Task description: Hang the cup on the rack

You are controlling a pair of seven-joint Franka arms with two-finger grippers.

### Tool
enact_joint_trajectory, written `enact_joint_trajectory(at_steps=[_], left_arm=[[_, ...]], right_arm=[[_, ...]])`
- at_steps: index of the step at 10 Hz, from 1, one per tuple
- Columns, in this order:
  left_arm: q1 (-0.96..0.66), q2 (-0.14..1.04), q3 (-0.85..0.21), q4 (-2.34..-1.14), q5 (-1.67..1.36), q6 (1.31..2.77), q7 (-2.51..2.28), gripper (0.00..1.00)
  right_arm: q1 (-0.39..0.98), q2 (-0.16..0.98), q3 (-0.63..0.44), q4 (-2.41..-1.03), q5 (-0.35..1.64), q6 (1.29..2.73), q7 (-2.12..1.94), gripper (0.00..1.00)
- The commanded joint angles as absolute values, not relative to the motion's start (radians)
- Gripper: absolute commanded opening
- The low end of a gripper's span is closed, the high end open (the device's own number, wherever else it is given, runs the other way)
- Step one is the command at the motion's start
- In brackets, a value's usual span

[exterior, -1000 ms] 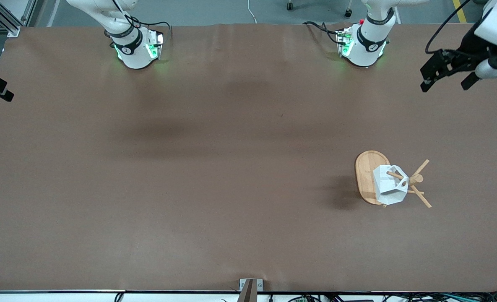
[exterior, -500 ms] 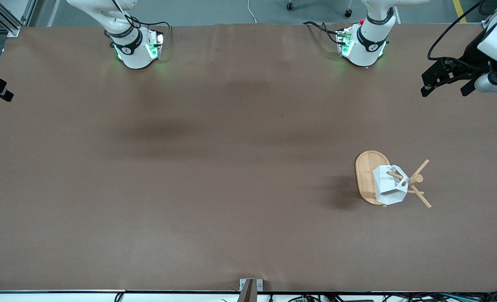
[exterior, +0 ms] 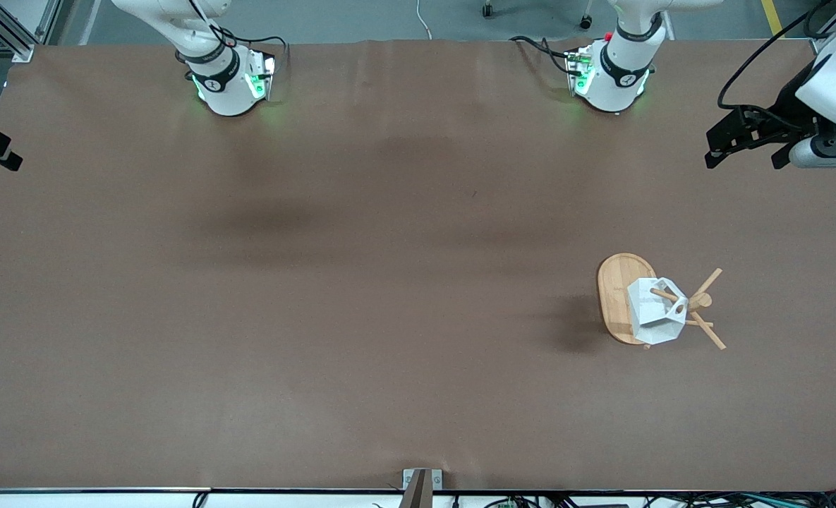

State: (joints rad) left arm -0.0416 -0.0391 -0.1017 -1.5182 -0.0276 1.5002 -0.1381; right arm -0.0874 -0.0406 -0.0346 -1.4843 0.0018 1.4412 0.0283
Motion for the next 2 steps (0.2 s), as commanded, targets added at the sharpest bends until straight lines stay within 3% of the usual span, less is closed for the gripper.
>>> enact_joint_trajectory(at_steps=[1,2], left_arm=[[-0.044,-0.021,-0.100,-1.532,-0.031,1.494,-0.121,1.00],[-0.044,-0.020,-0.101,-1.534,-0.031,1.502,-0.121,1.00]], right_arm=[[-0.094,-0.037,-0.031,-1.476,-0.012,1.437,0.018,1.00],[-0.094,-0.037,-0.031,-1.476,-0.009,1.437,0.018,1.00]])
